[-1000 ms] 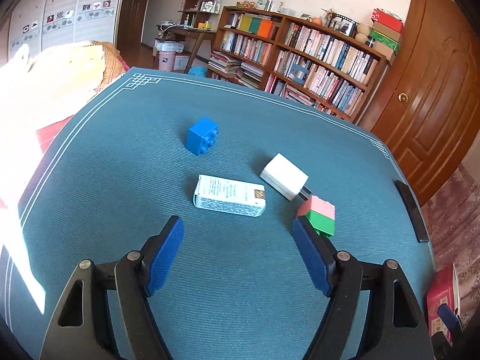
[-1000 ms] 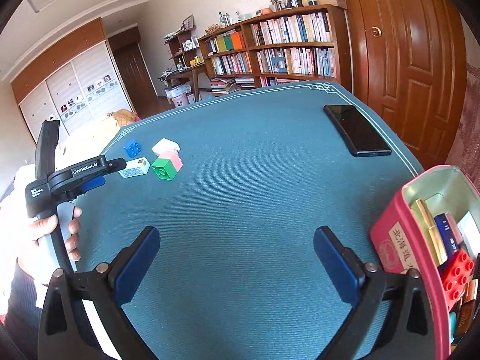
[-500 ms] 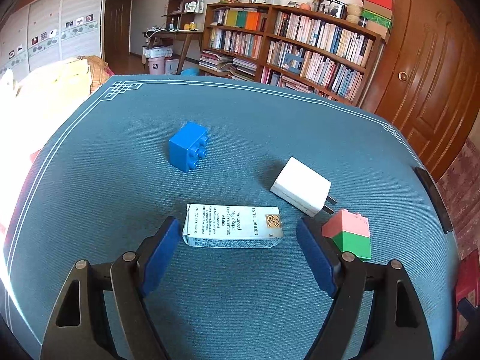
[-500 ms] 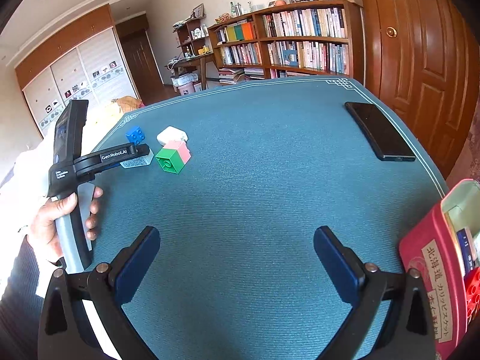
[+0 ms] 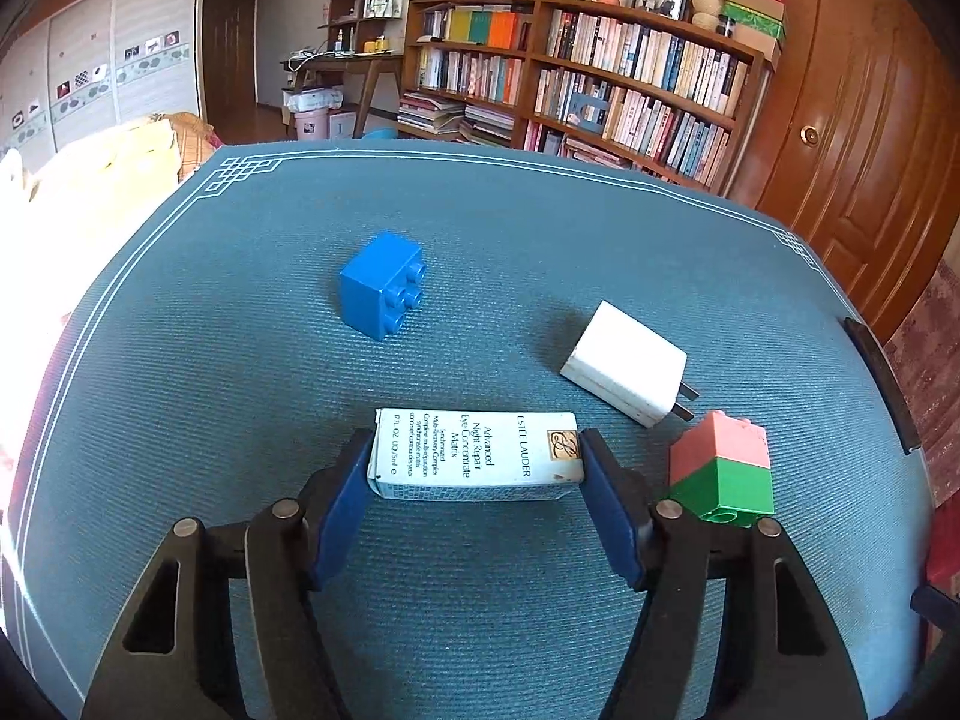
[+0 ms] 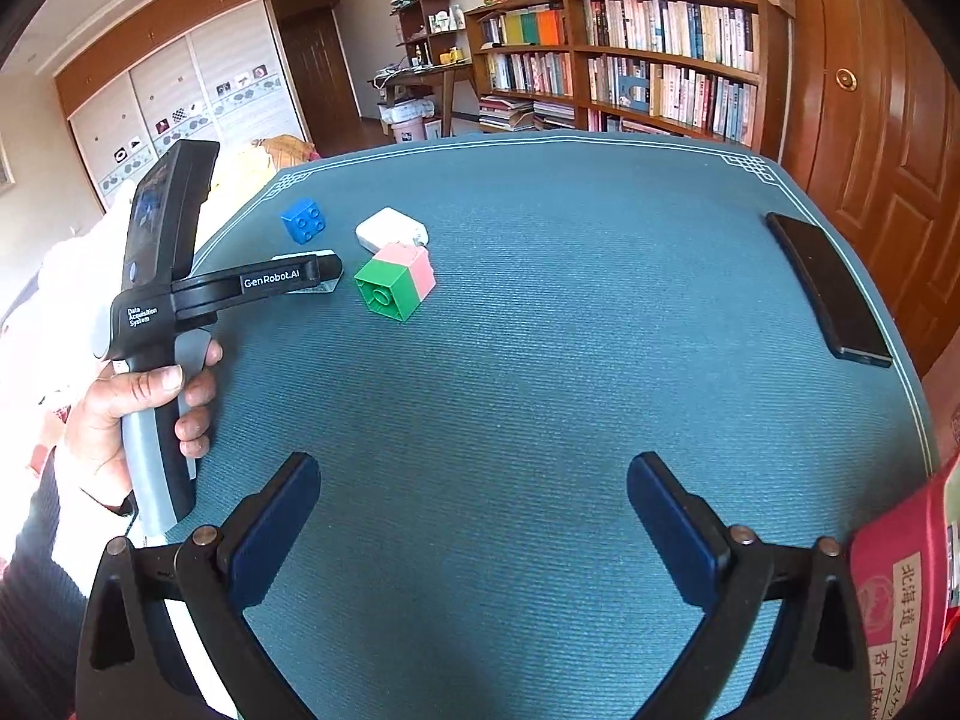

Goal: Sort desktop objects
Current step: 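Grasp the white-blue box with the left tool while the right tool grasps the green-pink brick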

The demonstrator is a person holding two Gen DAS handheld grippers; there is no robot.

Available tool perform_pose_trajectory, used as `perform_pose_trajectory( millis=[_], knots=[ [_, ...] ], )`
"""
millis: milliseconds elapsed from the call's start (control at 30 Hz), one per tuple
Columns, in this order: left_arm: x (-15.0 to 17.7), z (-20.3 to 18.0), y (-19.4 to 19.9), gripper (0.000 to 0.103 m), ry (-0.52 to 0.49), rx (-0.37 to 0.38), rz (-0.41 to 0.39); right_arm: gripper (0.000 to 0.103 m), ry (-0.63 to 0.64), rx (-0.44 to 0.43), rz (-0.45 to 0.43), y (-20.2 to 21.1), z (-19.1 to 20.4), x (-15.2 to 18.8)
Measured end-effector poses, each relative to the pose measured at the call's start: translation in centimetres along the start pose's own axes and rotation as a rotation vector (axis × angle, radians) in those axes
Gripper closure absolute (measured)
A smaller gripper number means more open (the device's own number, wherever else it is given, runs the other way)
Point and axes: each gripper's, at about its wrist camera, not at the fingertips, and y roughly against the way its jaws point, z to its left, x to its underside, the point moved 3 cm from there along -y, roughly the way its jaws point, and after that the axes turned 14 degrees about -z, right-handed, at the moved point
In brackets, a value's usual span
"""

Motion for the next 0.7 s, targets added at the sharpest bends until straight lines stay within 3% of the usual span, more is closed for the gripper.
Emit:
perform_pose_trajectory(
  millis=[367, 700],
  knots=[
    [-0.3, 1.5, 1.0, 0.034, 0.035, -0.027, -0.015, 0.0, 0.15, 0.006, -0.073, -5.2, 4.0, -2.3],
    [-1.2, 2.6, 1.9, 0.034, 0.063, -0.044, -0.042, 0.002, -0.016, 0.023, -0.069, -10.8, 2.8, -4.7]
  ],
)
